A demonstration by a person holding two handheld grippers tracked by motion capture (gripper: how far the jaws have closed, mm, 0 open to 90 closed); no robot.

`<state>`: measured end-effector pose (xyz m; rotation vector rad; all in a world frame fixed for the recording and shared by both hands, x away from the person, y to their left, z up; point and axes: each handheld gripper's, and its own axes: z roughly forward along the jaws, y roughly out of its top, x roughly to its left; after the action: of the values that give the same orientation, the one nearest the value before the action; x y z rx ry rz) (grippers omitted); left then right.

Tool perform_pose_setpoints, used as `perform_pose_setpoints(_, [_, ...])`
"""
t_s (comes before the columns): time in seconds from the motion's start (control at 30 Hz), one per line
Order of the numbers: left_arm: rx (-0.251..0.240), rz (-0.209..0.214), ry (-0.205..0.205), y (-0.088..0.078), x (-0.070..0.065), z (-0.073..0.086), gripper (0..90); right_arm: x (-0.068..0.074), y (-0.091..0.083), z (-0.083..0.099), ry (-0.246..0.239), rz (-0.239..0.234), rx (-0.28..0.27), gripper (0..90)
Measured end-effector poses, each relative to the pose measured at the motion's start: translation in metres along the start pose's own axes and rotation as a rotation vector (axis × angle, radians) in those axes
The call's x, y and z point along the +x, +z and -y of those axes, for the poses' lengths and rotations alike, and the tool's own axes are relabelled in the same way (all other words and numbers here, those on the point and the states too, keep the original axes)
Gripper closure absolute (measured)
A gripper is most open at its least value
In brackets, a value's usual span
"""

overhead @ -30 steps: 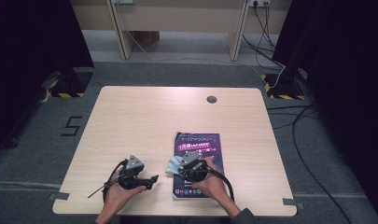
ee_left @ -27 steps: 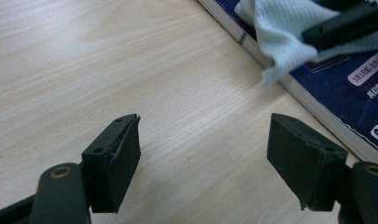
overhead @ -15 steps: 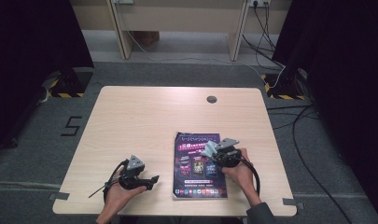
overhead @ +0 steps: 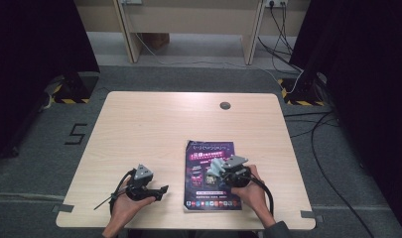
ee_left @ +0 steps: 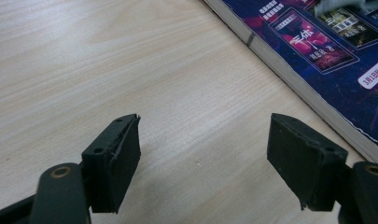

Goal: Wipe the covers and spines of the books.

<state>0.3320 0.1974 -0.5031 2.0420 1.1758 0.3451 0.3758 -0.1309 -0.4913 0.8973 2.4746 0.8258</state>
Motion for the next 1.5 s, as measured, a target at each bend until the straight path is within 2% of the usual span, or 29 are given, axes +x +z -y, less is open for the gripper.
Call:
perform_pose_setpoints(0.03, [0.002,-0.004,0.001,-0.001,0.001,0.0,25.2,0.013,0.001,-0.003,-0.024,-0.029,-0.008,75.2])
perform_pose_setpoints(0.23, [-0.001,-0.013,-0.007,0.0,0.004,0.0,25.0,0.051,0.003,-0.013,-0.087,-0.112,-0.027,75.2])
perform_pose_setpoints(0.37, [0.0,-0.021,0.007,0.0,0.004,-0.001,24.9,0.066,0.003,-0.016,-0.114,-0.16,-0.04,75.1])
perform_pose_setpoints(0.53, [0.001,-0.014,-0.005,0.0,0.003,0.0,24.9,0.074,0.002,-0.016,-0.127,-0.174,-0.044,74.9])
perform_pose_setpoints(0.67, [0.001,-0.019,0.007,0.0,0.004,0.0,24.8,0.067,0.002,-0.014,-0.105,-0.19,-0.047,74.4])
perform_pose_setpoints(0.77, [0.004,-0.013,-0.004,0.0,0.004,0.0,24.8,0.056,0.001,-0.01,-0.096,-0.159,-0.037,74.5])
perform_pose_setpoints(0.9, [0.003,-0.01,0.0,0.001,0.003,0.0,24.7,0.032,-0.003,-0.001,-0.039,-0.107,-0.029,74.5])
perform_pose_setpoints(0.93, [0.003,-0.01,0.0,0.001,0.003,0.0,24.7,0.032,-0.003,-0.001,-0.039,-0.107,-0.029,74.5])
perform_pose_setpoints(0.97, [0.004,-0.01,0.0,0.001,0.003,0.0,24.7,0.019,-0.005,0.004,-0.014,-0.07,-0.025,74.5])
perform_pose_setpoints(1.1, [0.002,-0.01,0.001,0.0,0.003,0.0,24.6,-0.005,-0.01,0.014,0.032,0.015,-0.008,74.6])
perform_pose_setpoints(1.17, [0.003,-0.01,0.001,0.0,0.003,0.0,24.6,-0.015,-0.013,0.019,0.051,0.041,-0.004,74.8])
perform_pose_setpoints(1.3, [0.002,-0.009,0.002,0.0,0.003,-0.001,24.6,-0.017,-0.016,0.024,0.061,0.056,-0.001,75.4])
perform_pose_setpoints(1.4, [0.006,-0.01,0.003,0.0,0.003,-0.001,24.5,-0.012,-0.017,0.023,0.043,0.057,0.002,75.9])
perform_pose_setpoints(1.5, [0.004,-0.01,0.004,0.0,0.003,0.0,24.4,-0.001,-0.017,0.02,0.02,0.036,-0.002,75.9])
